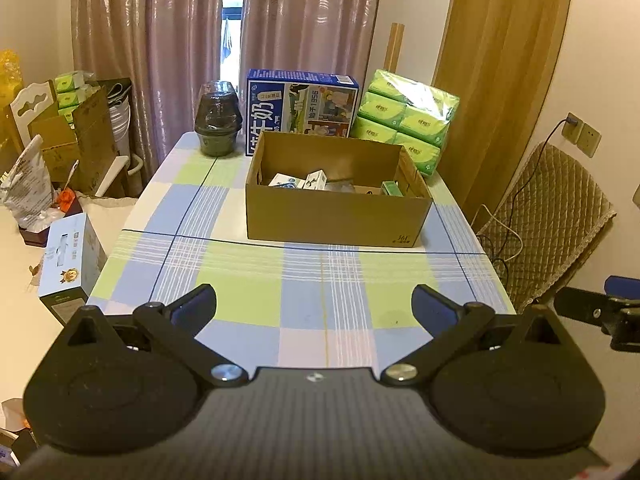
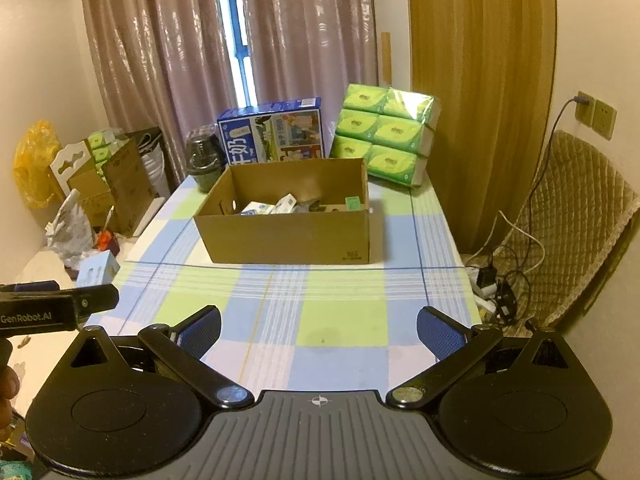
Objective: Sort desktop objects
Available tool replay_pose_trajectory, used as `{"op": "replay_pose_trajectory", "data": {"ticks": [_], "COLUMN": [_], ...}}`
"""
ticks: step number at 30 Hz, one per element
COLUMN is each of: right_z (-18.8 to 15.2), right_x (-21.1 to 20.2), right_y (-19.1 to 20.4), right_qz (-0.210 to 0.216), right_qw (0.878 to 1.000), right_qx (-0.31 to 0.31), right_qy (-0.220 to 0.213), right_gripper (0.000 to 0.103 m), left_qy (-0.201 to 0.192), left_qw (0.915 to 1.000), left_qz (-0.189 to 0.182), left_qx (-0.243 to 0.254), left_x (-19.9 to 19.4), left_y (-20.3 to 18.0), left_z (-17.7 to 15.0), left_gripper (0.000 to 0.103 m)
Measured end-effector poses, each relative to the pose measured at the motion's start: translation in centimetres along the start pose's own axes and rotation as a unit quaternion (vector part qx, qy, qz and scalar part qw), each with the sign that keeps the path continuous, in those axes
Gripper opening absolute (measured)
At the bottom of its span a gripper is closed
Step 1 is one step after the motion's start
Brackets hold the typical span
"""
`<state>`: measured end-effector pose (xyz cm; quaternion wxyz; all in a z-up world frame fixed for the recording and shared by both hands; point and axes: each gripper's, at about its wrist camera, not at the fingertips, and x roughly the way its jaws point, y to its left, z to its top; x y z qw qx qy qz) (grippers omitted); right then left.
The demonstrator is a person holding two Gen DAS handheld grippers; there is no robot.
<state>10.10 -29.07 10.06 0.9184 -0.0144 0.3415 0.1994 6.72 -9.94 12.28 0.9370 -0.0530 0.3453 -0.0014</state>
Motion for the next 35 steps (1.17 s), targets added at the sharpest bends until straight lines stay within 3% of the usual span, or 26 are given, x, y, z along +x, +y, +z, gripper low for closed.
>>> {"op": "replay_pose_trajectory", "data": {"ticks": [35], "right_z": [-0.57], "right_x": [0.81], "right_y": [-0.49], "right_qz": [-0.002], "right_qw": [1.0], "right_qx": [0.009], "right_qy": [0.009], "right_gripper": [0.101], "left_qy": [-0.003], "left_qw": [0.9999], "left_qz": [-0.009], "left_qx": [0.012], "left_x": [0.24], "left_y": [-0.24], "left_z": [-0.58], "left_gripper": [0.102]}}
